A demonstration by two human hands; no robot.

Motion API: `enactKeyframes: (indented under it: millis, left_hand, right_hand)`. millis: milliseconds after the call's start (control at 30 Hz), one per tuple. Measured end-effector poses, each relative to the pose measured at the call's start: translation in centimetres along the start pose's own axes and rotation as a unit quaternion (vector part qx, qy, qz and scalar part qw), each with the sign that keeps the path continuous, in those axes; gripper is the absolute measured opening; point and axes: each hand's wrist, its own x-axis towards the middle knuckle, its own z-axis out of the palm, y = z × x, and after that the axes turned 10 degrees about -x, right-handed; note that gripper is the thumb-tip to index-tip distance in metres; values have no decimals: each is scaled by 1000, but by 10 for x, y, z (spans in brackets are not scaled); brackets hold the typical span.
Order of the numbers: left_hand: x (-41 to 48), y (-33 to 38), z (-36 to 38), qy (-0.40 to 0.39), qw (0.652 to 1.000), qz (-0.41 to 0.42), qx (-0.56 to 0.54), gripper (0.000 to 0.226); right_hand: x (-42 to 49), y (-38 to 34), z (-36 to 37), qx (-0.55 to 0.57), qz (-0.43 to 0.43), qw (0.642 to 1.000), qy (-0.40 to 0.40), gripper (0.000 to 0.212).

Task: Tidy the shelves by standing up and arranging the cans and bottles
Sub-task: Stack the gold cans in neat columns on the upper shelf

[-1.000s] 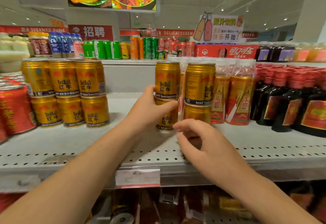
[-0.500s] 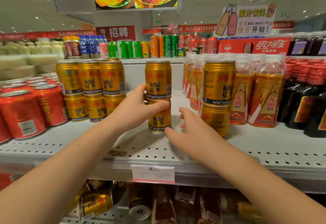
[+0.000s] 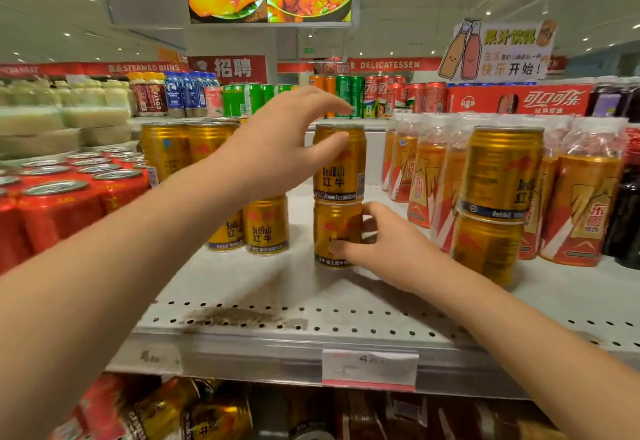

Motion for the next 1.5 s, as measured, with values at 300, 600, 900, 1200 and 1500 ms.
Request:
enactKeyframes:
  millis: [300,600,900,1200,1500]
  left_hand:
    - [9,-29,-1,-22,999,8,30,37]
    - [8,-45,-3,-17,999,-27,-3,37]
    - [-2,-35,2,19,998,6,62,43]
    - [2,40,62,25,973,64,-219,39]
    - [36,93,106,56,974,13,-218,45]
  right_hand:
    - [16,-8,19,-7,-13,1000,15,62]
    - [30,-16,33,-23,-39,999,15,55]
    - [-6,-28,23,-37,-14,999,-6,48]
    - [-129,22,-49,-83,-95,951,281,13]
    - [-115,85,-92,4,99,975,201,55]
